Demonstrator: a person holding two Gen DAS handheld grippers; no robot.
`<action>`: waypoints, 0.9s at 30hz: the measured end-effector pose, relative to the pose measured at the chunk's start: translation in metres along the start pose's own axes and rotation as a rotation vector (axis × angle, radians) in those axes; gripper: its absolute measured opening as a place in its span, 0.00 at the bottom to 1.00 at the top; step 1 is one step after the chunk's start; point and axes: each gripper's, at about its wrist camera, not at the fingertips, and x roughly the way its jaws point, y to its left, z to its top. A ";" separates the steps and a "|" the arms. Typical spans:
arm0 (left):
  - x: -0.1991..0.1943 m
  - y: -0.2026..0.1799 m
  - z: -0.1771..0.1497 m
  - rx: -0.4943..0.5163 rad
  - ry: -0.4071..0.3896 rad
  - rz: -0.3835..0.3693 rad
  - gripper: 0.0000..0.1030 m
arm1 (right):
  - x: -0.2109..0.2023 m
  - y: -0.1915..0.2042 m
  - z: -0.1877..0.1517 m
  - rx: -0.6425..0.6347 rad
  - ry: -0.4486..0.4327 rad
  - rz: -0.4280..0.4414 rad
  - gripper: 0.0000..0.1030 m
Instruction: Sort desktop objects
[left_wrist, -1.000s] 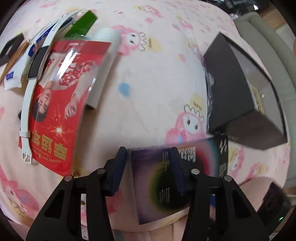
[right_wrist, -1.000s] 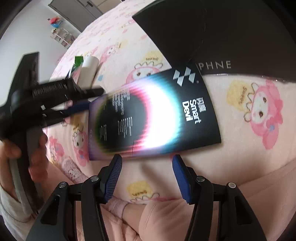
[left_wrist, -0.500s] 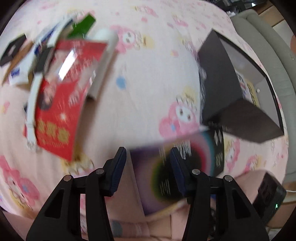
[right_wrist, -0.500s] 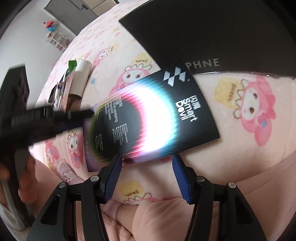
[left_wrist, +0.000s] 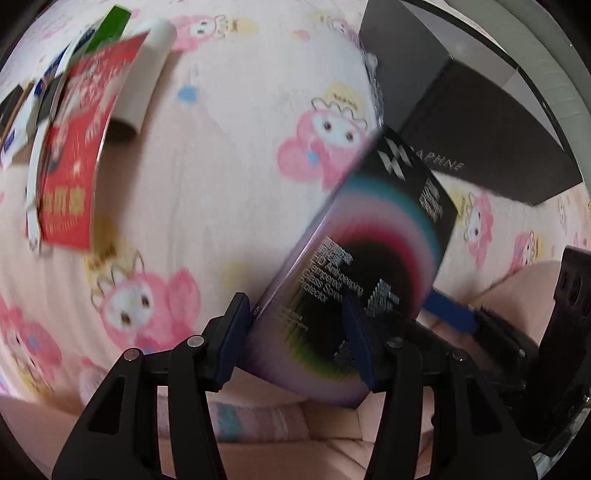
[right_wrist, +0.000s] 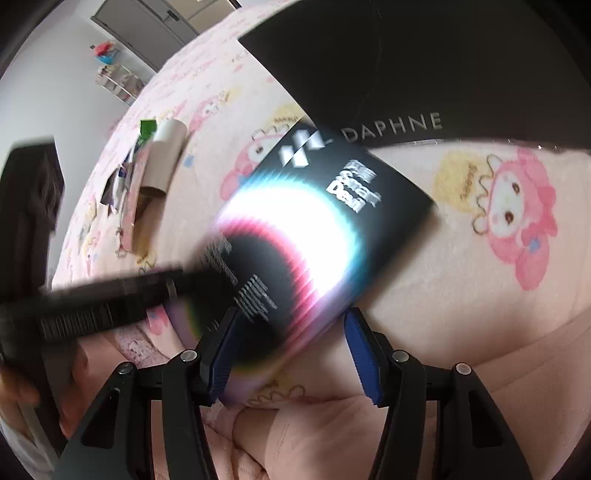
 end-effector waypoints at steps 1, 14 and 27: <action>-0.001 0.003 -0.002 -0.013 0.003 -0.011 0.52 | 0.000 0.002 -0.001 -0.015 -0.003 -0.003 0.53; -0.009 0.034 0.001 -0.162 -0.104 -0.107 0.39 | -0.006 -0.004 -0.001 0.013 -0.040 0.008 0.52; 0.004 0.023 -0.013 -0.091 -0.043 -0.152 0.36 | -0.017 -0.021 0.006 0.101 -0.116 0.099 0.49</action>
